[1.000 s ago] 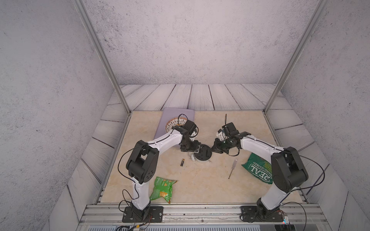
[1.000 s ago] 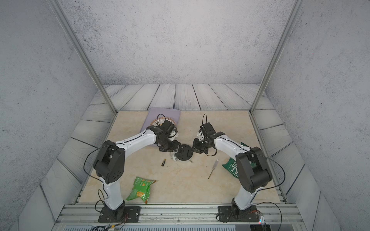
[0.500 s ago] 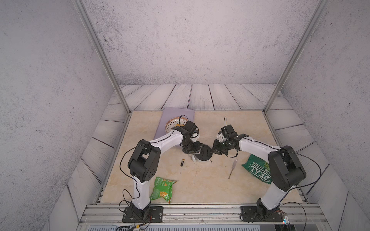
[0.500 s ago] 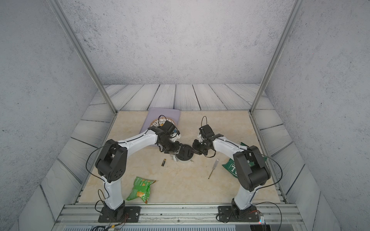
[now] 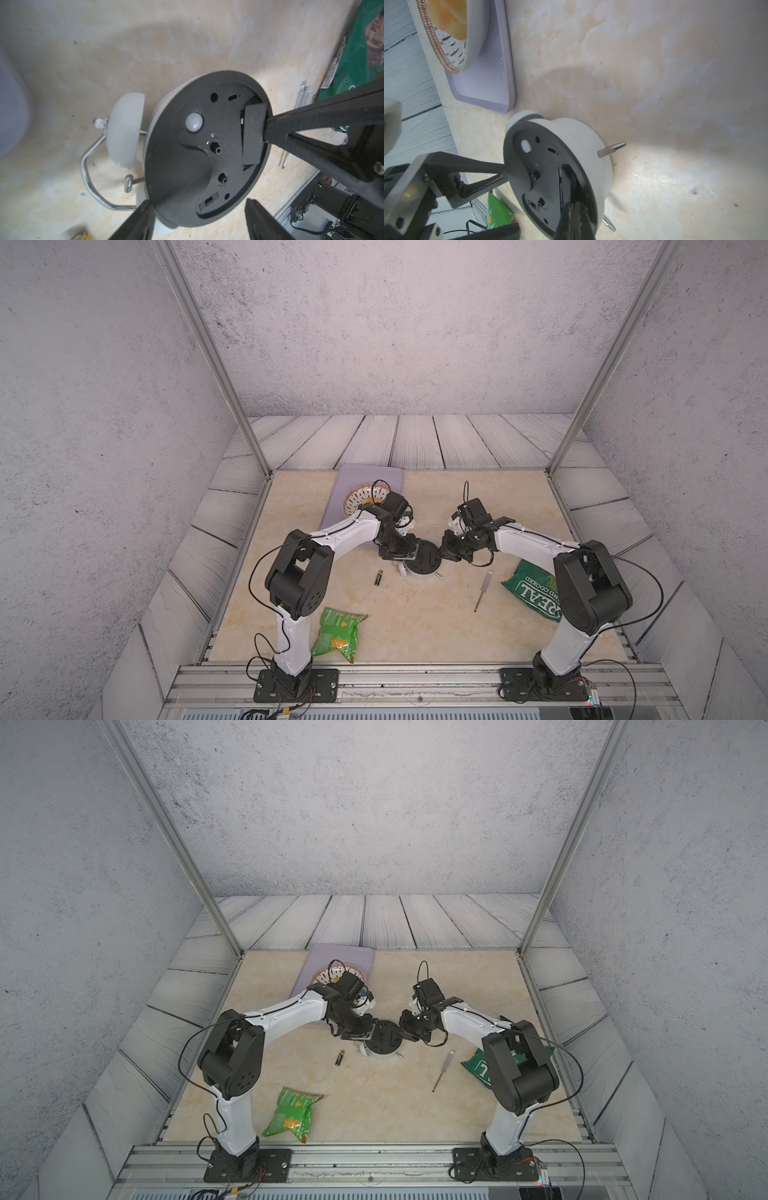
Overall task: Remove the battery from the alarm
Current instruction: Install the cover on the alarm.
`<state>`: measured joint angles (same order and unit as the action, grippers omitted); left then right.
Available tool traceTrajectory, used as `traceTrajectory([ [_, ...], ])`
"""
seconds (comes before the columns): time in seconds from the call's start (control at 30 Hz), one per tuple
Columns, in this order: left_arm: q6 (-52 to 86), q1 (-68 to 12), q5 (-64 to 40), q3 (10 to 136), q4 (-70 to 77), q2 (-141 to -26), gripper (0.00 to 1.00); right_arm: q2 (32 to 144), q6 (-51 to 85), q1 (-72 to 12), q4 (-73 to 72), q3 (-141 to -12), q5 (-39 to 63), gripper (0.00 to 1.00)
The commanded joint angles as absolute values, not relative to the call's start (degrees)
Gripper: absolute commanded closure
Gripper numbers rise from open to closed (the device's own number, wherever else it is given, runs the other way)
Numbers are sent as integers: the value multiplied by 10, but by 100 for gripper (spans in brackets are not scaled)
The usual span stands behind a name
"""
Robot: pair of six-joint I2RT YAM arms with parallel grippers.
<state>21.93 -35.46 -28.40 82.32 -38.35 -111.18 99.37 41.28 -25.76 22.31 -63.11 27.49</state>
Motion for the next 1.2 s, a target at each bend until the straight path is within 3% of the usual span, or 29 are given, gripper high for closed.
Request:
traceTrajectory([
  [0.0, 220, -357, -283, 816, -389, -1105, 26, 988, 401, -262, 252, -631, 281, 100],
  [1.17, 221, -357, -274, 813, -388, -1098, 20, 964, 399, -251, 241, -630, 291, 100],
])
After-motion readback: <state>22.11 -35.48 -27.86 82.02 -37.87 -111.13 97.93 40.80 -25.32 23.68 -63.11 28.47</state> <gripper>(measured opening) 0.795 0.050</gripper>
